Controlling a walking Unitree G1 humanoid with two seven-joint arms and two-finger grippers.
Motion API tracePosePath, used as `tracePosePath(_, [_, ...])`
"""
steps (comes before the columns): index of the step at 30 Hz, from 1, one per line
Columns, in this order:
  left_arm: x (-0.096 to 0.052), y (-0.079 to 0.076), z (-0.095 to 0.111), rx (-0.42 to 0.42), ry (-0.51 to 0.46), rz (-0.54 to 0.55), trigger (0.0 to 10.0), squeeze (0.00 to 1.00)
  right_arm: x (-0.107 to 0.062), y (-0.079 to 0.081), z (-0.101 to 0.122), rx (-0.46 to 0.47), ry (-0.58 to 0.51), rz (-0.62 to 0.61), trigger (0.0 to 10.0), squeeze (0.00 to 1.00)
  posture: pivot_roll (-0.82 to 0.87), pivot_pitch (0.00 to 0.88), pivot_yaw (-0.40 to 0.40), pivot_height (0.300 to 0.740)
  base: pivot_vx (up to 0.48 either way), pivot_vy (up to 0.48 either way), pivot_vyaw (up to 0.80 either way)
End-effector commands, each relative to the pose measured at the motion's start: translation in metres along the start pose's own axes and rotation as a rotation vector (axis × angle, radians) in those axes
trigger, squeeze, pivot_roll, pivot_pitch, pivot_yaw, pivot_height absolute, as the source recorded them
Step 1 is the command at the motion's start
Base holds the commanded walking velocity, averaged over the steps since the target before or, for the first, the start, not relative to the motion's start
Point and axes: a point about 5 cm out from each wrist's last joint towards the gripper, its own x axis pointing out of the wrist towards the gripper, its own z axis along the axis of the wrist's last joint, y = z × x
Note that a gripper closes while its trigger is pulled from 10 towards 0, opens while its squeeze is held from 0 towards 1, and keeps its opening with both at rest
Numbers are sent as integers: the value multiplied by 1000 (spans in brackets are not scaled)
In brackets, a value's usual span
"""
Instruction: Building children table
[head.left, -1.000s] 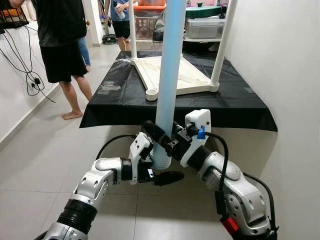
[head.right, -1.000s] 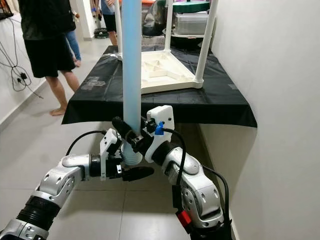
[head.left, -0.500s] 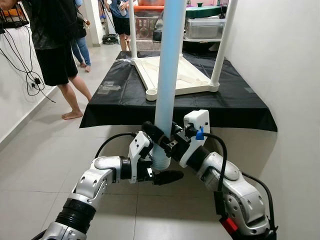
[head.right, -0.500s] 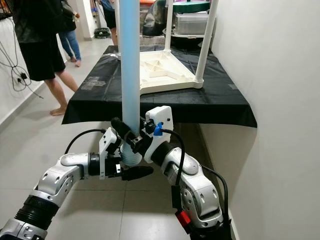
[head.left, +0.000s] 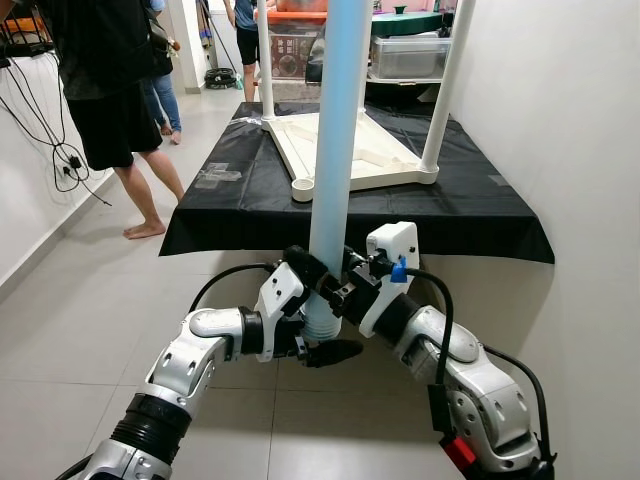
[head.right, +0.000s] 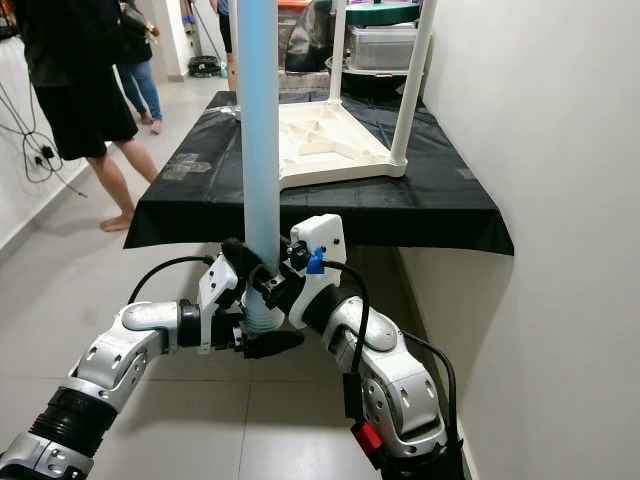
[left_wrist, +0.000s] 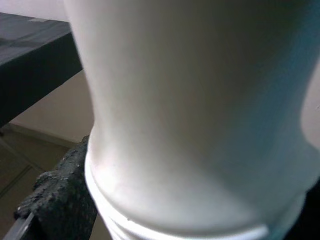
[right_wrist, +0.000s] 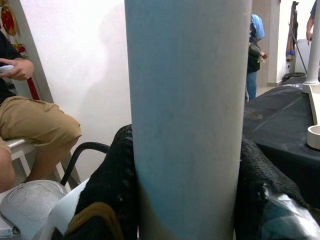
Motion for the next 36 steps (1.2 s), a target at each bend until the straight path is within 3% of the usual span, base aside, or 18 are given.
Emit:
tracePosePath(1, [2, 3, 7, 33, -16, 14, 10000, 0, 2, 3, -5, 6, 19, 19, 0, 0, 22, 0, -36, 740, 0, 0, 0])
tracePosePath(10, [5, 1, 7, 35, -41, 12, 10000, 0, 3, 4, -3, 11, 9, 23, 0, 0, 19, 0, -35, 740, 0, 0, 0])
tracePosePath(13, [7, 0, 9, 40, -57, 5, 9216, 0, 2, 4, -3, 12, 8, 23, 0, 0, 17, 0, -34, 740, 0, 0, 0])
tracePosePath(14, [7, 0, 9, 41, -64, 3, 5059, 0, 2, 4, -3, 12, 8, 23, 0, 0, 17, 0, -34, 740, 0, 0, 0])
tracePosePath(15, [8, 0, 10, 42, -69, 1, 3647, 0, 2, 4, -3, 12, 8, 22, 0, 0, 17, 0, -34, 740, 0, 0, 0])
tracePosePath(16, [8, -1, 9, 43, -73, -2, 0, 0, 2, 4, -3, 12, 8, 21, 0, 0, 17, 0, -34, 740, 0, 0, 0])
tracePosePath(32, [7, -2, 6, 64, -81, 4, 0, 0, 2, 2, -4, 18, 16, 18, 0, 0, 16, 0, -42, 740, 0, 0, 0])
tracePosePath(33, [7, -1, 6, 68, -72, 12, 3098, 0, 3, 1, -5, 23, 28, 7, 0, 0, 16, 0, -42, 740, 0, 0, 0])
tracePosePath(34, [7, 0, 5, 70, -63, 22, 10000, 0, 4, 0, -6, 25, 44, -6, 6980, 0, 16, 0, -42, 740, 0, 0, 0])
tracePosePath(35, [7, 0, 5, 70, -63, 22, 10000, 0, 4, 0, -6, 25, 44, -6, 6980, 0, 16, 0, -42, 740, 0, 0, 0])
tracePosePath(36, [8, 1, 5, 73, -59, 29, 10000, 0, 4, -1, -7, 30, 48, -12, 10000, 0, 14, 0, -43, 740, 0, 0, 0])
